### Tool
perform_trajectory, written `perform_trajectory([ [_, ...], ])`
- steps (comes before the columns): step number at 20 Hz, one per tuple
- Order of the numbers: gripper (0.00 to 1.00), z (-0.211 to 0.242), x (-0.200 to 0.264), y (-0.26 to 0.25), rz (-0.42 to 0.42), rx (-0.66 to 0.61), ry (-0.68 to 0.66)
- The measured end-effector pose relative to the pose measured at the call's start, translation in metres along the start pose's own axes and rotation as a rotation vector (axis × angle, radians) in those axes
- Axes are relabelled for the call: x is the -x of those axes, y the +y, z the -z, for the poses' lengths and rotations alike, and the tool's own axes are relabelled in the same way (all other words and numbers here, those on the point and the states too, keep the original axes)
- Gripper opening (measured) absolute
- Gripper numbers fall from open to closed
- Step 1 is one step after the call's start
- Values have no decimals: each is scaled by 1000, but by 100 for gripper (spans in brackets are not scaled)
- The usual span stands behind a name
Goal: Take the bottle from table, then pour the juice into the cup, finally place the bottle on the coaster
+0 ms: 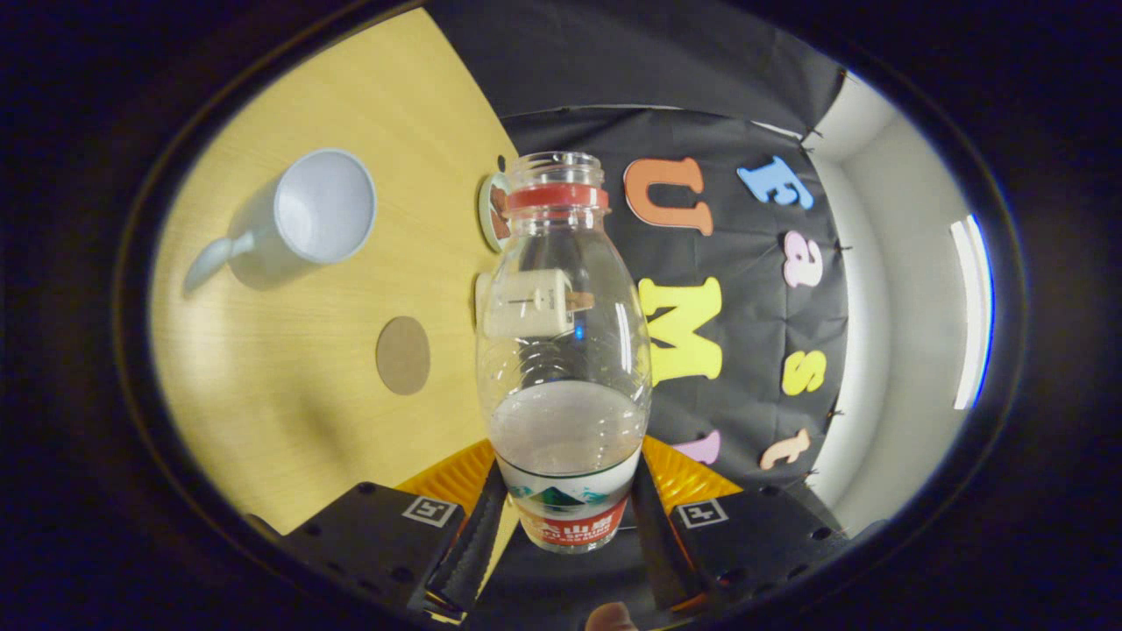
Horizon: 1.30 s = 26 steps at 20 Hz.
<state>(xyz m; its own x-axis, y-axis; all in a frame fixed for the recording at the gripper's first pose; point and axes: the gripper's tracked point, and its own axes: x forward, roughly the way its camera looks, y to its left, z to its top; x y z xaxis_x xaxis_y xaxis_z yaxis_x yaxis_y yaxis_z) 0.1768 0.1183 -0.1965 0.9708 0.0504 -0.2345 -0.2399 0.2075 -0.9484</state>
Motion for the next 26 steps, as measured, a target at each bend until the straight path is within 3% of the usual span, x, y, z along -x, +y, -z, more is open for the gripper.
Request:
perform_trajectory([
  [10, 76, 2, 45, -28, -161, -817, -126],
  [14, 76, -4, 61, -43, -262, -1142, -214],
  [19, 76, -5, 49, -61, -282, -1267, -251],
  [26, 76, -15, -25, -61, -273, -1252, -235],
])
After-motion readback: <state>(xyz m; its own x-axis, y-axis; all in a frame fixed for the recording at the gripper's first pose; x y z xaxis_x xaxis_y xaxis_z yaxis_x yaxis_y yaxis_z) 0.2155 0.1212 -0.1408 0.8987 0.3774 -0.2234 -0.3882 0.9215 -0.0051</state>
